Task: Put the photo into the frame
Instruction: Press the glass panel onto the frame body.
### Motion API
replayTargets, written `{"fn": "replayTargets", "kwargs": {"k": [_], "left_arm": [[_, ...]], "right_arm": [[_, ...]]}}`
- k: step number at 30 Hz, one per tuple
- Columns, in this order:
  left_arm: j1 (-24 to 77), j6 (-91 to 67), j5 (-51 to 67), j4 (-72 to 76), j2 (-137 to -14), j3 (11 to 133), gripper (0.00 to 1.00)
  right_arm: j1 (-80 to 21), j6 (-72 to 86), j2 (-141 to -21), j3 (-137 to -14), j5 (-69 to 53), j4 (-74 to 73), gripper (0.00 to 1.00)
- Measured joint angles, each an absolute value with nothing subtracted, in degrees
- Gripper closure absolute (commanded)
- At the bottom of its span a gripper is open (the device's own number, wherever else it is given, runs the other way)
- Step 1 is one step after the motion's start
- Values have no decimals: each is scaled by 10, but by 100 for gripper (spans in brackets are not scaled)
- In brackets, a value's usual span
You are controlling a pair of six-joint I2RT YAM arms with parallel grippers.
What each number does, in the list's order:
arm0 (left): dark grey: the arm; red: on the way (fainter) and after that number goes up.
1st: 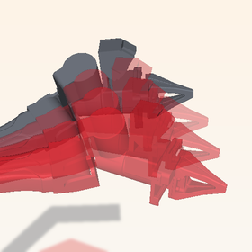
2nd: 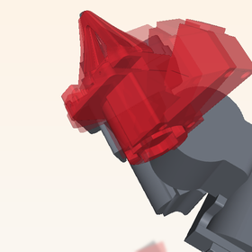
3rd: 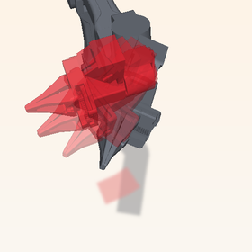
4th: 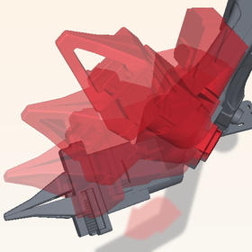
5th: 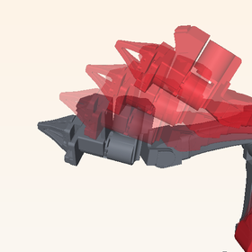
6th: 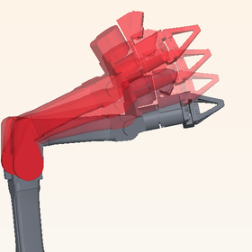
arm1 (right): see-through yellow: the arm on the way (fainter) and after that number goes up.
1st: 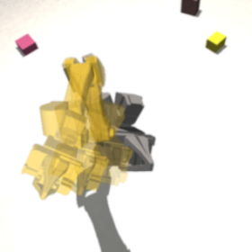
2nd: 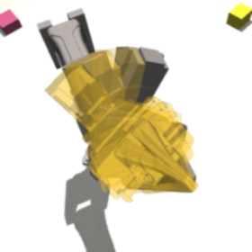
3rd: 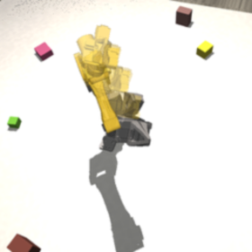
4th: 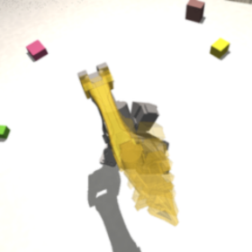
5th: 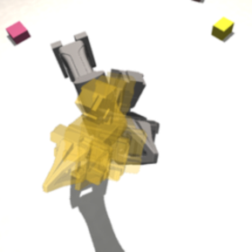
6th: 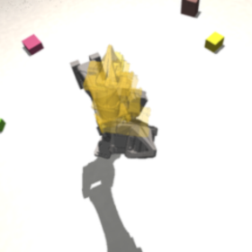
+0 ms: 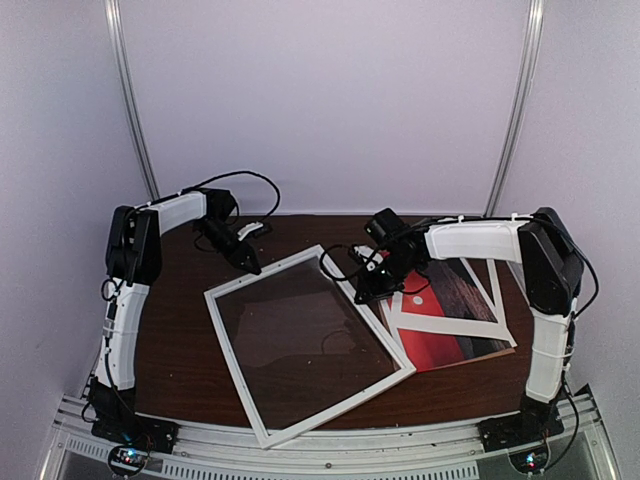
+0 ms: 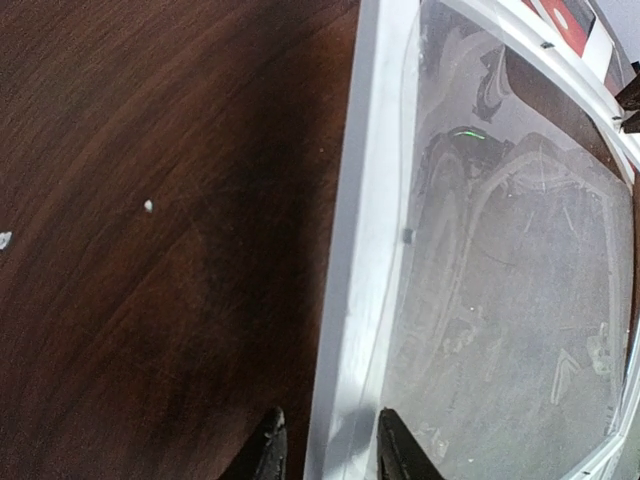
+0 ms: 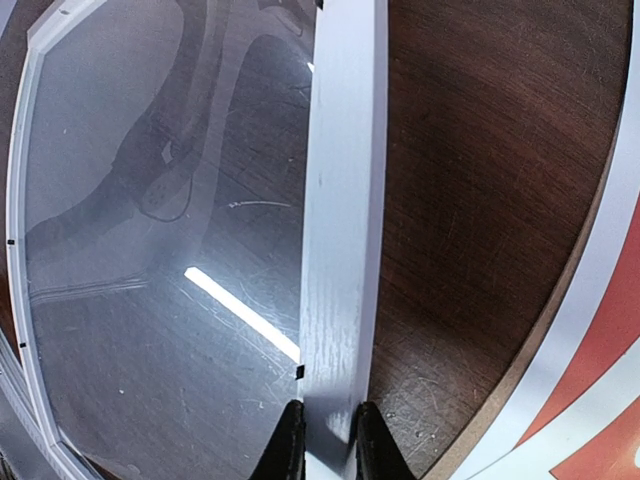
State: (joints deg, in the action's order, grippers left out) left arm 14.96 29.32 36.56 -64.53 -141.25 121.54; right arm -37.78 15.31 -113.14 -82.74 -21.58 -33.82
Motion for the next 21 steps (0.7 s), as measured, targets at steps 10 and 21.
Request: {"fn": "replayTargets", "kwargs": {"k": [10, 21], "left_arm": [[148, 286, 369, -649, -1413, 1218, 91], [146, 285, 372, -651, -1413, 1224, 100]], "right_arm": [[-376, 156, -1131, -820, -216, -333, 100], [-376, 159, -1132, -812, -216, -323, 100]]}}
